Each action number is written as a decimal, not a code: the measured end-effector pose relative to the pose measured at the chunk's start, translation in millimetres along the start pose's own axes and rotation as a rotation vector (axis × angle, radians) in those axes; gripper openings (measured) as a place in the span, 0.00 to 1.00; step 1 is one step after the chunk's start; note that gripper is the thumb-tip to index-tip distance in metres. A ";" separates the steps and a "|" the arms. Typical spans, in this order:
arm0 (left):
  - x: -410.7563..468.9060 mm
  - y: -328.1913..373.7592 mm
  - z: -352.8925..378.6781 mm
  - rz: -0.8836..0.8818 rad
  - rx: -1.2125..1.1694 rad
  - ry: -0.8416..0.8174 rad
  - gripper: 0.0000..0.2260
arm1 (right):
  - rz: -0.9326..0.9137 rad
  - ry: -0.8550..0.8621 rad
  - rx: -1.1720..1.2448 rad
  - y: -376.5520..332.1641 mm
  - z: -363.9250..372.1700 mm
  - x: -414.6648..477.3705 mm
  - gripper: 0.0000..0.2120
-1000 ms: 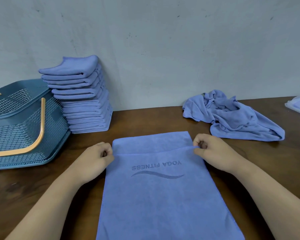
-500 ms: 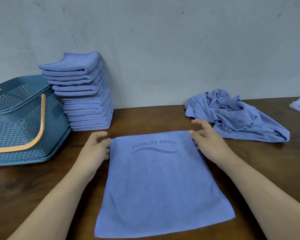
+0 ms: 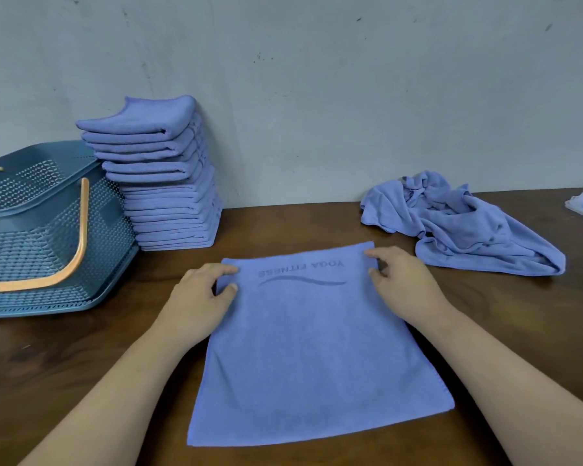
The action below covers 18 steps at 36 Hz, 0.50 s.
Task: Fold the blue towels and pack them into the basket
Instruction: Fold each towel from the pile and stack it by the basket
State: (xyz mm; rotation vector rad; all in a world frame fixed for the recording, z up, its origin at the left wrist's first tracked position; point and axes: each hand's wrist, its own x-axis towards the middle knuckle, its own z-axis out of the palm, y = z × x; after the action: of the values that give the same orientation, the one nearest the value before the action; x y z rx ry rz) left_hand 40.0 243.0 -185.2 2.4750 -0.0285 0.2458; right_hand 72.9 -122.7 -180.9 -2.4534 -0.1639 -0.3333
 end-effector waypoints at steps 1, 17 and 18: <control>-0.2 -1.0 1.9 0.018 0.071 -0.021 0.15 | -0.009 -0.021 -0.033 1.1 1.9 -0.3 0.17; -1.3 -2.5 1.0 0.034 0.160 -0.045 0.19 | -0.060 -0.038 -0.240 -0.4 10.1 -3.7 0.20; -0.7 -2.7 0.8 0.031 0.144 -0.035 0.19 | -0.062 -0.040 -0.265 -0.6 10.9 -4.0 0.20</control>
State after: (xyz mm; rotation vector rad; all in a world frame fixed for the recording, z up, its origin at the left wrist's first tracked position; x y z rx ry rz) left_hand 39.6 244.7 -187.5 2.6241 -0.0663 0.2251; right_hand 71.1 -115.6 -189.9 -2.7226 -0.2257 -0.3520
